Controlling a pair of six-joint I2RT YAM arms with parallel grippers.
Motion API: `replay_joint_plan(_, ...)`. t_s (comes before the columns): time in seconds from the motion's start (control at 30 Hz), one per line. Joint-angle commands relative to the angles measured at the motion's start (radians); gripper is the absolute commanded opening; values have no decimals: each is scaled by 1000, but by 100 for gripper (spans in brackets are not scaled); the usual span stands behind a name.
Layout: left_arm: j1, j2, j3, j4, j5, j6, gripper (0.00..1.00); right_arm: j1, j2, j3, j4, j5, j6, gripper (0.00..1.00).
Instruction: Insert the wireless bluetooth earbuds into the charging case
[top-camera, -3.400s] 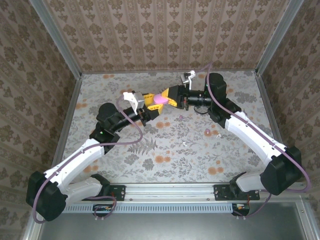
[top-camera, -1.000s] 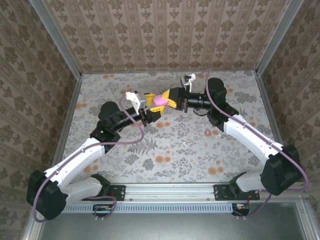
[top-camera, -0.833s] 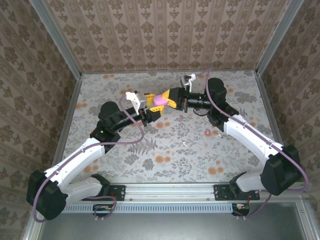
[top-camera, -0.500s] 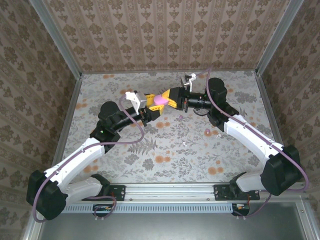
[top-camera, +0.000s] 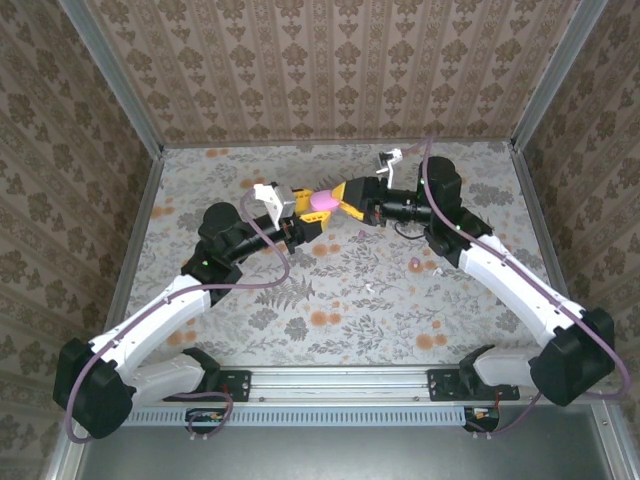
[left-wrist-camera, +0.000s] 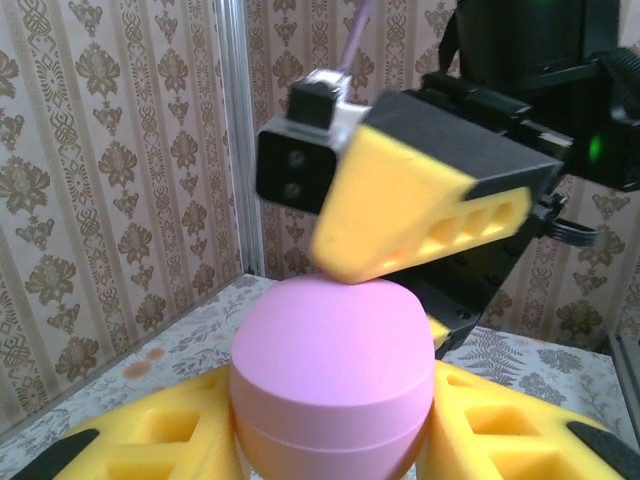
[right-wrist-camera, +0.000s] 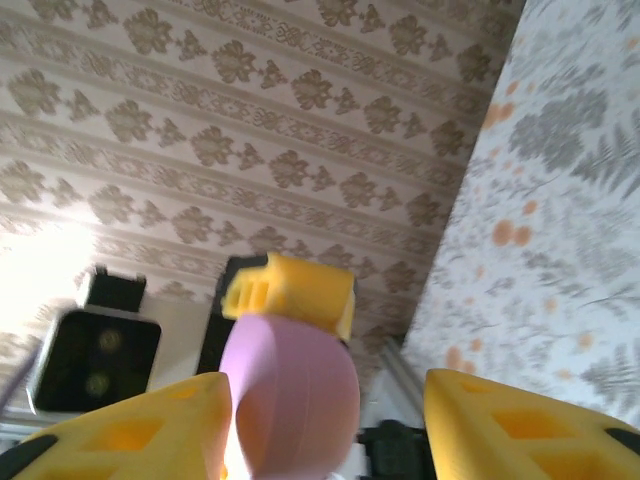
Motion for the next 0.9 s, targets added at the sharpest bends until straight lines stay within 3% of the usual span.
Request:
replay_joint_plan(0.0,-7,-5,25,12,10,7,41,-7,-68,30,-147,36,-299,59)
replay_joint_plan(0.27,-7,-4,25,17,12,-1,41,-6,-28,114,-333,-51,-447,59)
replay_joint_plan(0.87,-10,9,38,-4,60,-2,40,-4,5,119,-232,-20,-359,60)
